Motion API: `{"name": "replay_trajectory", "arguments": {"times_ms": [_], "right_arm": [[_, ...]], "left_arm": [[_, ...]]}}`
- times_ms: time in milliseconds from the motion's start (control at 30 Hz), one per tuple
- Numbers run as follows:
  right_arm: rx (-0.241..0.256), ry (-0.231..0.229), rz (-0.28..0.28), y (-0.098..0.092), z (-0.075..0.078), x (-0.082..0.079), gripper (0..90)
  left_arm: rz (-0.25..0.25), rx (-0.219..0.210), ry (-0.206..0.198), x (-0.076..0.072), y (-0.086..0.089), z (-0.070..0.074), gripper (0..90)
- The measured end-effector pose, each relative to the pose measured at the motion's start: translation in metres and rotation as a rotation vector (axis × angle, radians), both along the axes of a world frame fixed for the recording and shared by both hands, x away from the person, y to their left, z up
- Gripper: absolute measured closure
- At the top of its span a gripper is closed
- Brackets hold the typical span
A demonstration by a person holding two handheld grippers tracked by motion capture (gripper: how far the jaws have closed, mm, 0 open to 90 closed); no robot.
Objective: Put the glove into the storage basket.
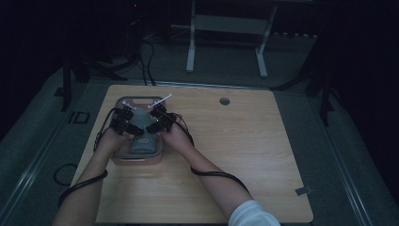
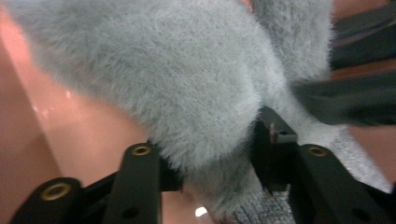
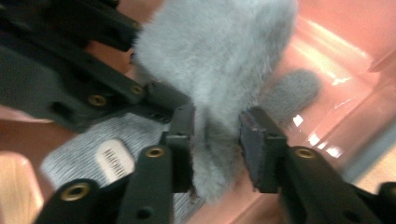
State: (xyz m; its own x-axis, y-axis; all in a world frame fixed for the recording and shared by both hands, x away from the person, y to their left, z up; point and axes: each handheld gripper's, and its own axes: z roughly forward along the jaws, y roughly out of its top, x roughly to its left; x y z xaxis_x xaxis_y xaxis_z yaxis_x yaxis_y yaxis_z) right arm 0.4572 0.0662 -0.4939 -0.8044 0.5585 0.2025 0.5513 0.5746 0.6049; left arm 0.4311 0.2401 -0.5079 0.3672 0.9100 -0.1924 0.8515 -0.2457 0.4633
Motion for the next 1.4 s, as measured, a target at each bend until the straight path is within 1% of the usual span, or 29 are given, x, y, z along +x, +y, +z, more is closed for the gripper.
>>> {"name": "replay_trajectory", "arguments": {"times_ms": [33, 100, 133, 200, 233, 267, 333, 367, 400, 433, 467, 500, 533, 567, 600, 633, 667, 733, 833, 867, 933, 1100, 1167, 1200, 1233, 1267, 1300, 1333, 1400], "right_arm": [[0.002, -0.008, 0.001, -0.002, 0.003, -0.001, 63.1], [0.035, -0.017, -0.001, -0.009, 0.01, 0.0, 58.8], [0.053, -0.018, 0.0, -0.014, 0.012, 0.0, 55.2], [0.079, -0.013, 0.023, -0.021, 0.017, 0.001, 50.7], [0.091, -0.021, 0.03, -0.025, 0.018, 0.001, 48.1], [0.099, -0.026, 0.04, -0.03, 0.021, 0.0, 46.8], [0.111, -0.03, 0.049, -0.036, 0.023, -0.001, 38.8], [0.122, -0.037, 0.053, -0.04, 0.025, -0.003, 38.5], [0.137, -0.054, 0.053, -0.044, 0.027, -0.004, 35.8], [0.154, -0.06, 0.055, -0.049, 0.029, -0.006, 30.1], [0.164, -0.058, 0.067, -0.052, 0.03, -0.007, 26.8], [0.18, -0.056, 0.084, -0.056, 0.031, -0.008, 25.4], [0.193, -0.06, 0.088, -0.06, 0.033, -0.009, 24.1], [0.211, -0.061, 0.089, -0.063, 0.033, -0.01, 23.6], [0.226, -0.058, 0.095, -0.067, 0.034, -0.012, 22.0], [0.228, -0.066, 0.111, -0.07, 0.034, -0.013, 19.0], [0.23, -0.079, 0.128, -0.073, 0.035, -0.016, 18.5], [0.224, -0.086, 0.143, -0.077, 0.035, -0.019, 18.1], [0.213, -0.098, 0.155, -0.083, 0.036, -0.024, 16.5], [0.215, -0.098, 0.157, -0.085, 0.036, -0.025, 16.5], [0.21, -0.104, 0.165, -0.088, 0.036, -0.026, 16.5], [0.194, -0.117, 0.176, -0.098, 0.034, -0.03, 16.4], [0.177, -0.128, 0.179, -0.102, 0.033, -0.033, 16.3], [0.175, -0.131, 0.178, -0.103, 0.032, -0.033, 16.3], [0.179, -0.13, 0.176, -0.105, 0.032, -0.034, 16.3], [0.183, -0.127, 0.174, -0.107, 0.031, -0.034, 16.4], [0.184, -0.128, 0.175, -0.109, 0.031, -0.035, 16.3], [0.183, -0.129, 0.174, -0.112, 0.03, -0.036, 16.3], [0.191, -0.129, 0.174, -0.117, 0.029, -0.037, 16.4]], "left_arm": [[0.003, 0.003, -0.003, 0.0, 0.0, 0.0, 54.6], [0.016, -0.003, -0.027, -0.001, 0.001, 0.002, 48.5], [0.021, -0.01, -0.048, -0.002, 0.001, 0.004, 46.3], [0.017, -0.028, -0.069, -0.004, 0.002, 0.007, 44.9], [0.019, -0.03, -0.089, -0.006, 0.003, 0.009, 42.8], [0.021, -0.026, -0.099, -0.007, 0.004, 0.011, 40.6], [0.042, -0.027, -0.149, -0.012, 0.005, 0.015, 36.8], [0.036, -0.03, -0.166, -0.014, 0.006, 0.017, 31.5], [0.032, -0.021, -0.205, -0.018, 0.006, 0.019, 24.9], [0.039, -0.009, -0.227, -0.02, 0.006, 0.019, 21.6], [0.043, 0.011, -0.255, -0.022, 0.005, 0.02, 16.4], [0.03, 0.02, -0.273, -0.025, 0.005, 0.022, 14.6], [0.029, 0.012, -0.283, -0.027, 0.005, 0.024, 14.6], [0.036, 0.002, -0.308, -0.031, 0.005, 0.027, 14.6], [0.031, -0.002, -0.326, -0.034, 0.004, 0.029, 14.6], [0.023, -0.021, -0.349, -0.038, 0.003, 0.033, 14.6], [0.016, -0.03, -0.362, -0.041, 0.001, 0.035, 14.6], [-0.002, -0.027, -0.383, -0.047, -0.003, 0.039, 14.6], [-0.022, -0.036, -0.412, -0.058, -0.011, 0.043, 14.6], [-0.028, -0.034, -0.411, -0.061, -0.013, 0.044, 14.6], [-0.048, -0.028, -0.431, -0.069, -0.018, 0.044, 14.6], [-0.066, -0.041, -0.452, -0.083, -0.023, 0.044, 14.6], [-0.075, -0.054, -0.454, -0.086, -0.025, 0.046, 14.6], [-0.076, -0.062, -0.465, -0.088, -0.026, 0.047, 14.6], [-0.076, -0.075, -0.478, -0.091, -0.027, 0.048, 14.6], [-0.08, -0.092, -0.481, -0.093, -0.028, 0.049, 14.6], [-0.089, -0.113, -0.484, -0.096, -0.03, 0.049, 14.6], [-0.098, -0.123, -0.493, -0.099, -0.033, 0.05, 14.6], [-0.135, -0.118, -0.501, -0.104, -0.04, 0.05, 14.6]]}}
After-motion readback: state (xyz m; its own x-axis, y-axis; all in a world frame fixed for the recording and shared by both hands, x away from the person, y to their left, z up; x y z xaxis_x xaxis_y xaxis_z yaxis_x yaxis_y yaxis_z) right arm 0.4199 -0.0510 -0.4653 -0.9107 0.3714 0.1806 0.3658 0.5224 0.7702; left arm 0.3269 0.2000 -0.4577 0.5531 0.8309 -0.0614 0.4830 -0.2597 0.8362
